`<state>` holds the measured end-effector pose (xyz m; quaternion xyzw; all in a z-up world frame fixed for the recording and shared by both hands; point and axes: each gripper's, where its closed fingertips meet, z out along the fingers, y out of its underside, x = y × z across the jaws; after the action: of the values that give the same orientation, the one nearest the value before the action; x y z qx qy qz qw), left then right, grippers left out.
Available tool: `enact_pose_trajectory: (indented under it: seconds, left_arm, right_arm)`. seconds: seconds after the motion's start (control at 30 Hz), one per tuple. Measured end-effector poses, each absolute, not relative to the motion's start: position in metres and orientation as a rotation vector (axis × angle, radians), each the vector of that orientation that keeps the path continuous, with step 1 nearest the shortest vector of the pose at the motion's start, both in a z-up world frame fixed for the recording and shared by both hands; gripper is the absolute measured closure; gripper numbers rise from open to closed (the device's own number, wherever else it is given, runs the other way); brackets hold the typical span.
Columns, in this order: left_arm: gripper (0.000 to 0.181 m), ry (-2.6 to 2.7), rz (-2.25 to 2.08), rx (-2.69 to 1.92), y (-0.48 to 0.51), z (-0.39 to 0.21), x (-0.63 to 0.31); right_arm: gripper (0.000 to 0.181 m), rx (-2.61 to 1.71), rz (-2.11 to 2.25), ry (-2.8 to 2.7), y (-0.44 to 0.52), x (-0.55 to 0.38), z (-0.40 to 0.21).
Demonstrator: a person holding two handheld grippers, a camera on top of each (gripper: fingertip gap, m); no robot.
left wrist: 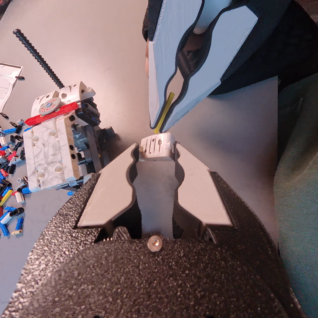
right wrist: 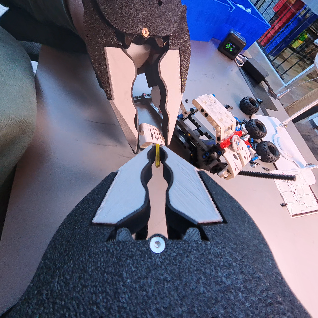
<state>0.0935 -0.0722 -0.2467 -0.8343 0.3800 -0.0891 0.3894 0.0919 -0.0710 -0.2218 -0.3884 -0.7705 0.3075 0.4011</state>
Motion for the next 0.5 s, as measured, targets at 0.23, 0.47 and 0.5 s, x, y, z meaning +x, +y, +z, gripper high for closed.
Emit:
enact_pose_trajectory:
  seconds: [0.23, 0.47, 0.5]
  left_arm:
    - [0.142, 0.956, -0.223, -2.106, -0.072, -0.242, 0.092]
    - [0.142, 0.933, -0.275, -2.068, -0.073, -0.235, 0.092]
    - [0.142, 0.923, -0.289, -2.052, -0.073, -0.233, 0.092]
  right_arm:
    - [0.178, -1.002, 0.836, -1.93, -0.071, 0.09, -0.218]
    - [0.178, -1.01, 0.896, -1.891, -0.073, 0.088, -0.211]
    - [0.178, -1.011, 0.917, -1.879, -0.073, 0.087, -0.208]
